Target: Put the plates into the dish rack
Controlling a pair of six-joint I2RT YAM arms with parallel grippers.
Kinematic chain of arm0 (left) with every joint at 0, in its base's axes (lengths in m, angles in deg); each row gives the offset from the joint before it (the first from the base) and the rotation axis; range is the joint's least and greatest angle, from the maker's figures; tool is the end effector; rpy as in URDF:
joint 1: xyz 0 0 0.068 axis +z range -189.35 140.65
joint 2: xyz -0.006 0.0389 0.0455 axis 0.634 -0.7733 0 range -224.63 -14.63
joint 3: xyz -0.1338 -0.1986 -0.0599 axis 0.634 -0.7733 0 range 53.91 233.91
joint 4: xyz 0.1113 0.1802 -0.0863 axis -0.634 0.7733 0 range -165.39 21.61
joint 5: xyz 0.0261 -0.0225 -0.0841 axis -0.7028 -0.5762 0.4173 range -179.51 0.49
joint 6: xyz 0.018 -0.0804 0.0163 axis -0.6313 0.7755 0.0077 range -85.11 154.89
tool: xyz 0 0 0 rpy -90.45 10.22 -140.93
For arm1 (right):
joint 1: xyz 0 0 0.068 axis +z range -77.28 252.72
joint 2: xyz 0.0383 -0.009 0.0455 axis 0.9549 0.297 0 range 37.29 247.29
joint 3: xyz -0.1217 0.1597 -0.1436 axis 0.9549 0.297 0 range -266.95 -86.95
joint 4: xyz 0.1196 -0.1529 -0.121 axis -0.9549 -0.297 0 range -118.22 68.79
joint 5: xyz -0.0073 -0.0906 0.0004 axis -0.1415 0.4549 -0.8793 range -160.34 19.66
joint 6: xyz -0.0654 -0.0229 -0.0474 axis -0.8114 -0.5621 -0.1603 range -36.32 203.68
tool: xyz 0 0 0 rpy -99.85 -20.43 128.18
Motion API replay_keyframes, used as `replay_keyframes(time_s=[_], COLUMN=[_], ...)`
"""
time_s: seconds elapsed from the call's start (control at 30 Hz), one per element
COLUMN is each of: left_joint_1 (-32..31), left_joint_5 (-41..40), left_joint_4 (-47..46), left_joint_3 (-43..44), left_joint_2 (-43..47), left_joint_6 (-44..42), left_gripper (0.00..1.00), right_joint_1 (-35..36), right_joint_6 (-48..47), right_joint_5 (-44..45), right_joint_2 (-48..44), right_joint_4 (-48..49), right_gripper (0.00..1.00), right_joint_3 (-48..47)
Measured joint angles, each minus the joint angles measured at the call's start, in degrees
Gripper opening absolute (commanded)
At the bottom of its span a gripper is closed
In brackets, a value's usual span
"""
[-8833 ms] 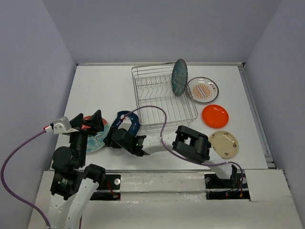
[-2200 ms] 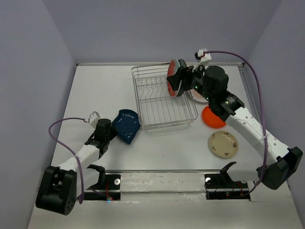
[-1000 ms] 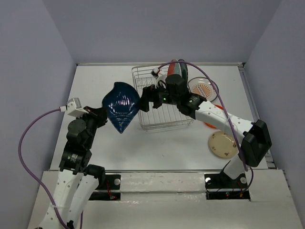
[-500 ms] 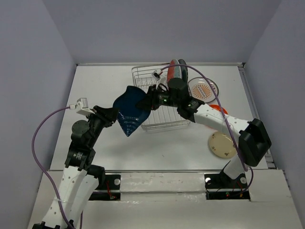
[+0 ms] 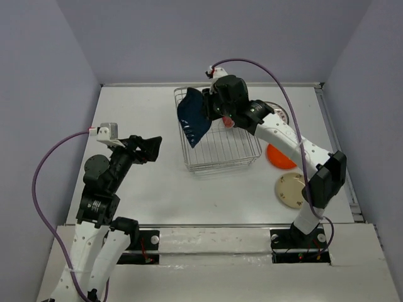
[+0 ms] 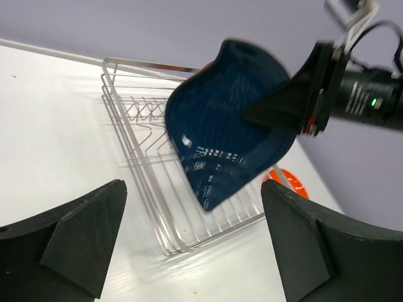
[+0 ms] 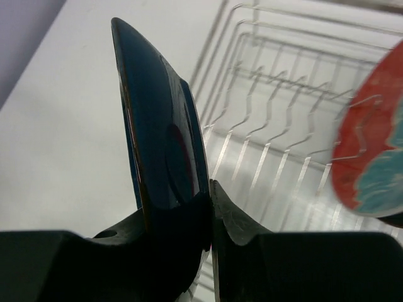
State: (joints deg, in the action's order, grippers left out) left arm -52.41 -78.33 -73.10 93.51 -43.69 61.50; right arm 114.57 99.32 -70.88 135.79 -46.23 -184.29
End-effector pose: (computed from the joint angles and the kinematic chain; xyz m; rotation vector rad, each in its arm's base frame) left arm 0.1454 -0.0484 0.3470 -0.0082 1.4677 -0.7063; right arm 0.2962 0.2663 0.3387 -0.4793 2.0324 0.6339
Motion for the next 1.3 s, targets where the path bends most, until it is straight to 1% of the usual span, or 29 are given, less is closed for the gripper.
replay_keyframes(time_s=[0.13,0.3,0.47,0.6,0.67,0.87,1.3], left_joint_1=[0.0,-0.1,-0.8,-1.4,-1.5,-1.6,-1.6], left_joint_5=[-0.2,-1.4,-2.0,-2.2,-2.3,-2.3,-2.3], left_joint_4=[3.3,4.5,5.6,5.5,5.4,5.4,5.4], left_joint_3=[-0.2,-4.2,-5.5,-5.5,-5.5,-5.5,-5.5], left_joint_2=[0.4,3.2,3.6,4.3,4.3,4.5,4.5], left_joint_6=[-5.1,-8.1,-9.0,-9.5,-9.6,-9.7,-9.7], left_gripper=[0.99,0.99,0.99,0.99,0.99,0.99,0.99], right_joint_1=[-1.9,-3.6,-5.5,-7.1,-8.0,-10.3,-10.6], right_joint_6=[-4.7,-9.8,-14.1,-16.4,-16.9,-16.0,-14.5], right_joint_5=[12.7,27.4,34.5,36.6,36.7,35.1,31.7], right_joint_2=[4.8,12.7,21.3,26.4,27.7,28.6,32.5], right_joint_4=[-7.3,-13.7,-17.2,-19.2,-19.8,-20.8,-20.9], right_gripper=[0.07,0.07,0.07,0.07,0.07,0.07,0.07], right_joint_3=[-10.7,-22.8,-31.5,-35.9,-36.5,-36.5,-39.2])
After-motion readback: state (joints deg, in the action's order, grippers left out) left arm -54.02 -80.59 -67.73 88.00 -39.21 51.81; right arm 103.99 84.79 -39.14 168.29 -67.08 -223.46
